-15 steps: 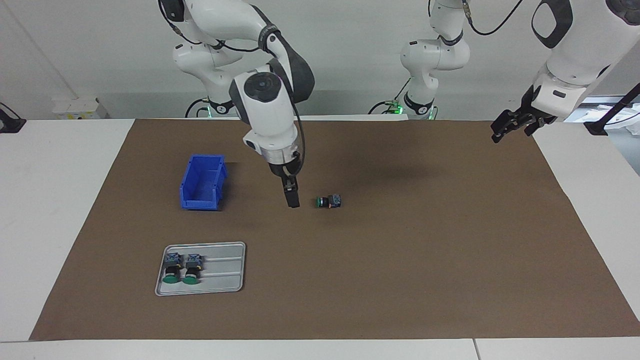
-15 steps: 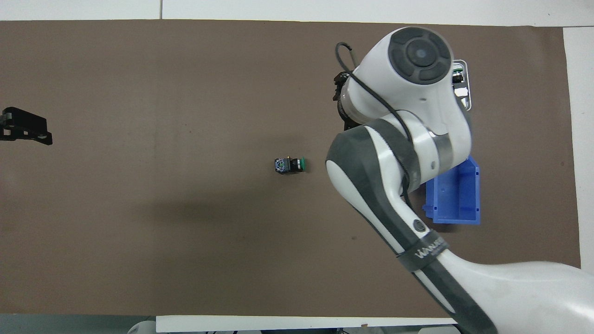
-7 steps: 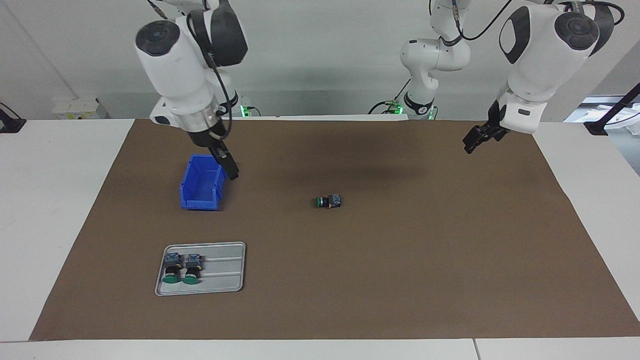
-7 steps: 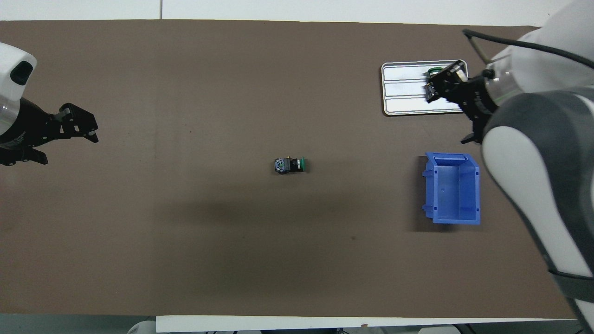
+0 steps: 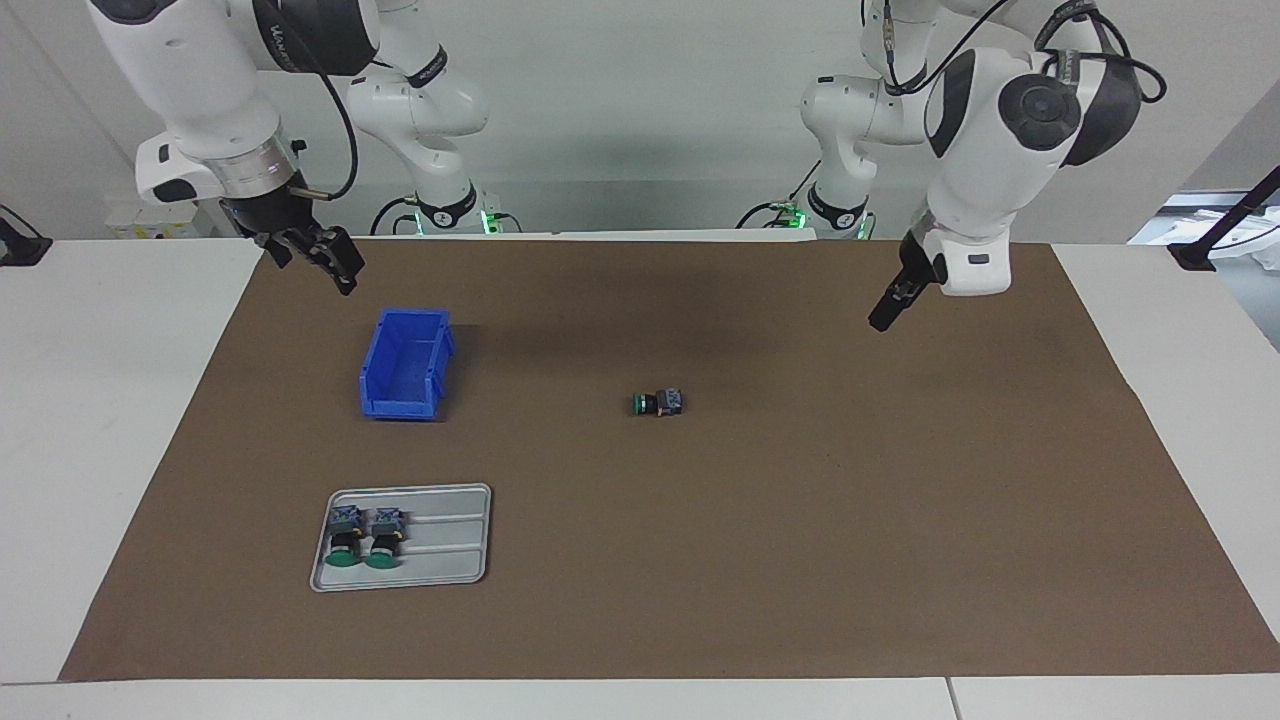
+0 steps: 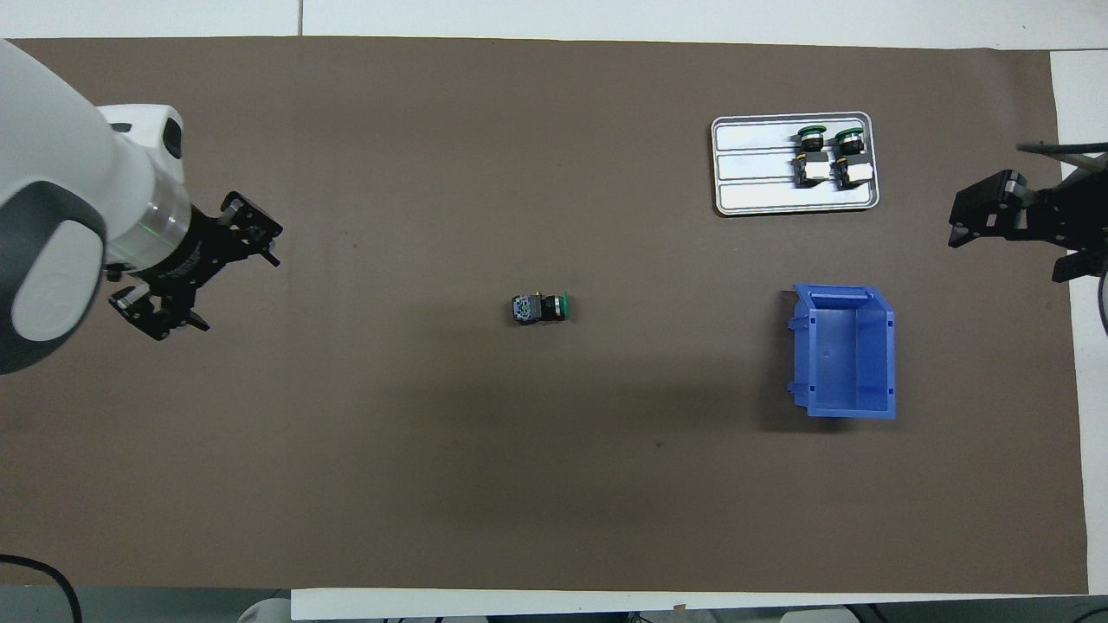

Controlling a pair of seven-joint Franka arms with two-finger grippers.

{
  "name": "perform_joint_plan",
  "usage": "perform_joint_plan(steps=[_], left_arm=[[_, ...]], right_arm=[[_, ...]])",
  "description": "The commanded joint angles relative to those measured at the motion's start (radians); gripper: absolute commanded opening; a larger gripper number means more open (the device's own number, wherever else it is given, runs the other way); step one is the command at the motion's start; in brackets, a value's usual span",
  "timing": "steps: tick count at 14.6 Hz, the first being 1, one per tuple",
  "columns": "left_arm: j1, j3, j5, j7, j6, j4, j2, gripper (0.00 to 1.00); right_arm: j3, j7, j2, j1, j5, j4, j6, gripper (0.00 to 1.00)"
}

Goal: Place and press button with both arms
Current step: 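Move the left gripper above the button's green top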

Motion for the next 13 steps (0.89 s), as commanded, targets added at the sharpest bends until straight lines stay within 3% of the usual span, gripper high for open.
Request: perform_joint_plan(steps=[1, 7, 10, 13], left_arm=[[-0.062, 0.009, -0.035, -0.207, 0.089, -0.077, -0.018, 1.00], [-0.235, 0.009, -0.099, -0.594, 0.271, -0.121, 0.016, 1.00], [-0.316, 0.009, -0.118, -0.697, 0.316, -0.114, 0.088, 1.00], [-0.326, 0.010, -0.175, -0.740, 0.336, -0.043, 0.169, 0.99]], right_arm=[[0.002, -0.213, -0.014, -0.058, -0.012, -0.027, 0.002, 0.98], [0.002, -0.330, -0.034, -0.083, 0.047, -0.070, 0.042, 0.98], [0.002, -0.330, -0.016, -0.089, 0.038, -0.041, 0.033, 0.99], [0.002, -0.330, -0.005, -0.087, 0.036, -0.031, 0.022, 0.99]])
